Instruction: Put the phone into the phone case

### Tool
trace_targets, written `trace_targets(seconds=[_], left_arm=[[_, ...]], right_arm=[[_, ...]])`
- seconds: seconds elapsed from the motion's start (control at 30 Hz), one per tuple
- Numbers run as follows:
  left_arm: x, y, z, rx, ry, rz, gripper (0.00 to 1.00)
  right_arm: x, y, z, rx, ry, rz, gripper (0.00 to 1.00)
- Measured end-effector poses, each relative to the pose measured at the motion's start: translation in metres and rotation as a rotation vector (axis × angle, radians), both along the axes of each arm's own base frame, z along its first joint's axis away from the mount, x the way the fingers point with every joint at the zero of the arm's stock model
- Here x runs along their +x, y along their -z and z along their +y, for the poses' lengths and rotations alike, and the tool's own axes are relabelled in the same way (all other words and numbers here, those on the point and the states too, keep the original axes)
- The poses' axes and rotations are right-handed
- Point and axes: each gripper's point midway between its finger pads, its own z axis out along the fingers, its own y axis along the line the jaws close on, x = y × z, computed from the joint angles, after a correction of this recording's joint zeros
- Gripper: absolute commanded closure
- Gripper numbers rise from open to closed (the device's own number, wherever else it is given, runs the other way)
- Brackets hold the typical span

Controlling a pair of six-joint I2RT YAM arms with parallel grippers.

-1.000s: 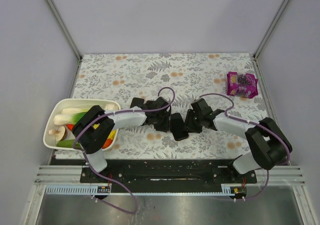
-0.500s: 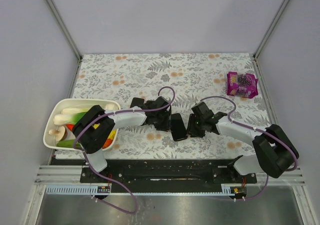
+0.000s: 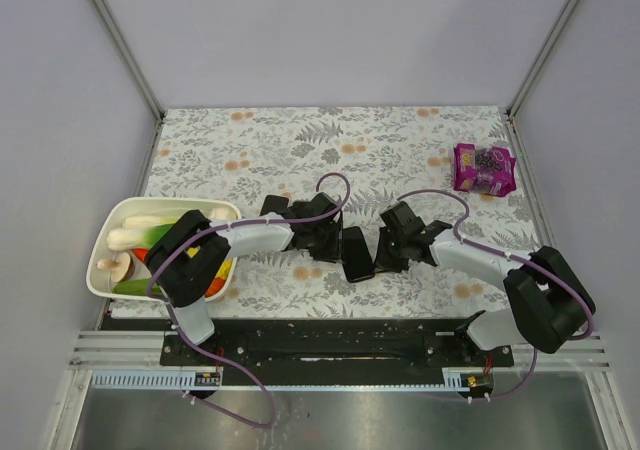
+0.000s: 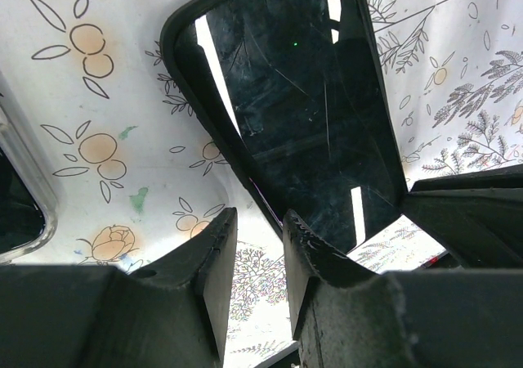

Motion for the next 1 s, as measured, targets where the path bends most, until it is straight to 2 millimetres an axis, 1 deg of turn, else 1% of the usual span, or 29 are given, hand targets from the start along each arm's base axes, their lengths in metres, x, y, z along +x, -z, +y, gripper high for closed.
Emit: trace_targets(seconds=[0.3, 0.47, 0.73, 1.0], left_arm=[[0.001, 0.000, -0.003, -0.010, 0.002, -0.004, 0.68], [0.002, 0.000, -0.004, -0.013, 0.002, -0.006, 0.68], [0.003, 0.001, -0.006, -0.021, 0.003, -0.008, 0.68], [0.003, 0.001, -0.008, -0.027, -0.001, -0.003, 0.68]], right_arm=[[0.000, 0.001, 0.005, -0.015, -0.018, 0.004, 0.87], [-0.001, 0.002, 0.006, -0.039, -0.027, 0.002, 0.90], [-0.003, 0.009, 0.007, -0.078, -0.030, -0.003, 0.92], [-0.003, 0.010, 0.008, -0.136, -0.044, -0.012, 0.92]])
